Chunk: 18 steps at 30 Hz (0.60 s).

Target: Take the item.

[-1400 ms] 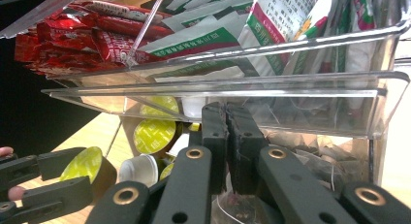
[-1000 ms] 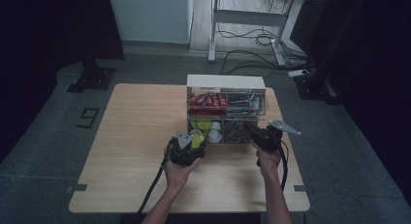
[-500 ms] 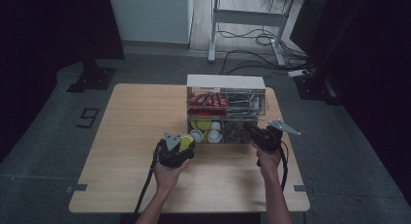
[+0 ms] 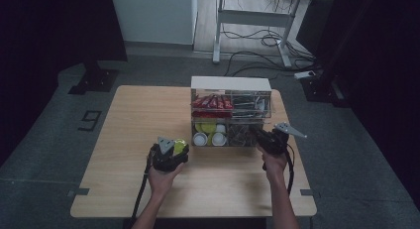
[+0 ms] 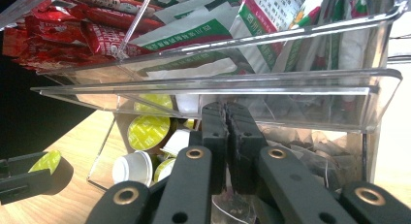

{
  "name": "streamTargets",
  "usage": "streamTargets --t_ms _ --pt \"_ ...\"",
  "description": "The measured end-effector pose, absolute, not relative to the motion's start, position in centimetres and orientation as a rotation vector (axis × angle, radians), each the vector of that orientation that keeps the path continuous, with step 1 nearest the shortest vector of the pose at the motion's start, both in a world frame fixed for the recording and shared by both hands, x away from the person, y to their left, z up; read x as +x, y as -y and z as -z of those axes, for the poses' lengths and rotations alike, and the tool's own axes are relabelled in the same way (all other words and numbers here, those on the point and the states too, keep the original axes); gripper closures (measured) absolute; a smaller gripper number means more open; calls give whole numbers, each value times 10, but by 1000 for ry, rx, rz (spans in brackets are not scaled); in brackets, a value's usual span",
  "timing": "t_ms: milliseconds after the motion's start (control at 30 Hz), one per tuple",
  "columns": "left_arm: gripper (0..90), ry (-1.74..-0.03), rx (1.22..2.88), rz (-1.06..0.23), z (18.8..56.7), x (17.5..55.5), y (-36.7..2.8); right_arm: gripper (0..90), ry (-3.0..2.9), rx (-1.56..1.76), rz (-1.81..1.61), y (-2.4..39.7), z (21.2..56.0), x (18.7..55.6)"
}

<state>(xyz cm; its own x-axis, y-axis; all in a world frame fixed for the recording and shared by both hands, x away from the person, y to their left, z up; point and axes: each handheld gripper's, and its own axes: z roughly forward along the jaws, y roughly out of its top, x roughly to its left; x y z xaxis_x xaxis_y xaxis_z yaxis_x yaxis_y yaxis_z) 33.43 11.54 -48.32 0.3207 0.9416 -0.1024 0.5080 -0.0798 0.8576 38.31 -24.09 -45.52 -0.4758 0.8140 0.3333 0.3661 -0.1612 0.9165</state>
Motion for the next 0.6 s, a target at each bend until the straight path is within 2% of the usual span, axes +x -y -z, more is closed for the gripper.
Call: streamTargets --t_ms 600 --pt "389 -1425 1747 -632 509 338 -150 865 -1746 1345 -1667 241 457 384"
